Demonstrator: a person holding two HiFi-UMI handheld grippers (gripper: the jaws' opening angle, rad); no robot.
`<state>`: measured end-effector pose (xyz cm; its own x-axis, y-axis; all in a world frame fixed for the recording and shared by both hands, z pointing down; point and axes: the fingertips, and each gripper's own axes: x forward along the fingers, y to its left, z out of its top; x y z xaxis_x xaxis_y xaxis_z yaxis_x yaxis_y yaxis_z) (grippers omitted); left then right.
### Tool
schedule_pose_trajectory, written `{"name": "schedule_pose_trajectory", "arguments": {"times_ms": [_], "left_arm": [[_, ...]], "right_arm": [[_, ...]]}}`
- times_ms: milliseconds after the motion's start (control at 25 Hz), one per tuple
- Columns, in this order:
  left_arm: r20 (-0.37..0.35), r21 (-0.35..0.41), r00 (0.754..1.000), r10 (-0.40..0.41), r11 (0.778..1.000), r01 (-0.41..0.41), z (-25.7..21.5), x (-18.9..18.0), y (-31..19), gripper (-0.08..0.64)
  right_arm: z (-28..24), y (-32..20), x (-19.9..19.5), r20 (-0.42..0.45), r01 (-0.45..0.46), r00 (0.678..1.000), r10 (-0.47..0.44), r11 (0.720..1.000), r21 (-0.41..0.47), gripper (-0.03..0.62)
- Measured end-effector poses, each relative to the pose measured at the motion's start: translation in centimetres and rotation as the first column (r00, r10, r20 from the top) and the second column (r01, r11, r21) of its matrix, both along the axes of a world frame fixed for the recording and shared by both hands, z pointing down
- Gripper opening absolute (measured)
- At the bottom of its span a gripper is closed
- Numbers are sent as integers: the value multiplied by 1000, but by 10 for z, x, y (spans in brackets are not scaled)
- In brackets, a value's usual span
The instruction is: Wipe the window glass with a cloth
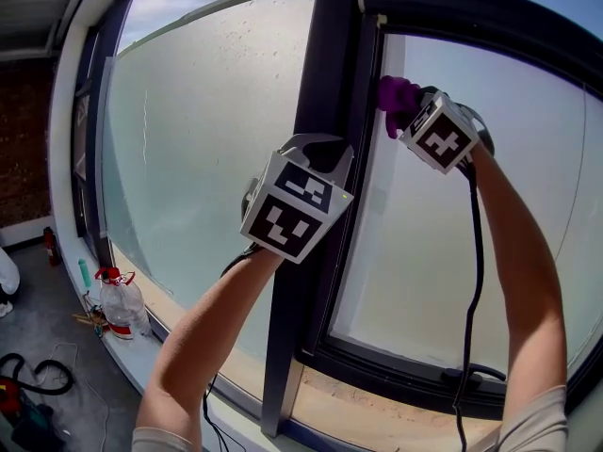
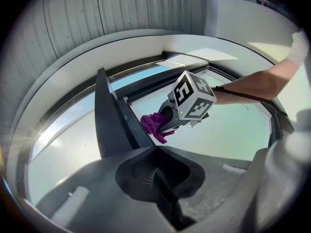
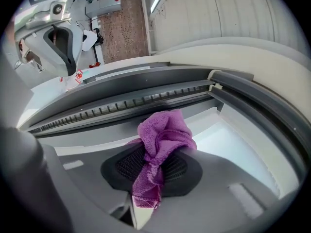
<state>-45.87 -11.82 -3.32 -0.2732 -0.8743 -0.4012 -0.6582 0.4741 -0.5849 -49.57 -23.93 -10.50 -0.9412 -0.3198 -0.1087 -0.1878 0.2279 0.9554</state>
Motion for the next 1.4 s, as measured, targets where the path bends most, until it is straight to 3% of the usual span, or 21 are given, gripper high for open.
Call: {"name": "schedule_pose_trajectory", "arguments": {"times_ms": [320, 560, 1200, 1400], "left_arm": [[-55, -38, 998, -28, 999, 26, 38, -1, -4, 8], [-115, -76, 992, -45, 996, 36, 72, -9, -10, 8], [-253, -168, 963, -93, 985, 51, 164, -9, -22, 8], [-298, -213, 947, -121, 975, 58, 194, -14, -20, 8]], "right_arm": [[57, -2, 0, -72, 9, 997, -11, 999, -37, 114], [104, -5, -3, -142, -23, 989, 26, 999, 24, 114], [210, -11, 5, -259, -7, 966, 15, 999, 32, 112], [246, -10, 7, -295, 3, 955, -7, 1000, -13, 112]]}}
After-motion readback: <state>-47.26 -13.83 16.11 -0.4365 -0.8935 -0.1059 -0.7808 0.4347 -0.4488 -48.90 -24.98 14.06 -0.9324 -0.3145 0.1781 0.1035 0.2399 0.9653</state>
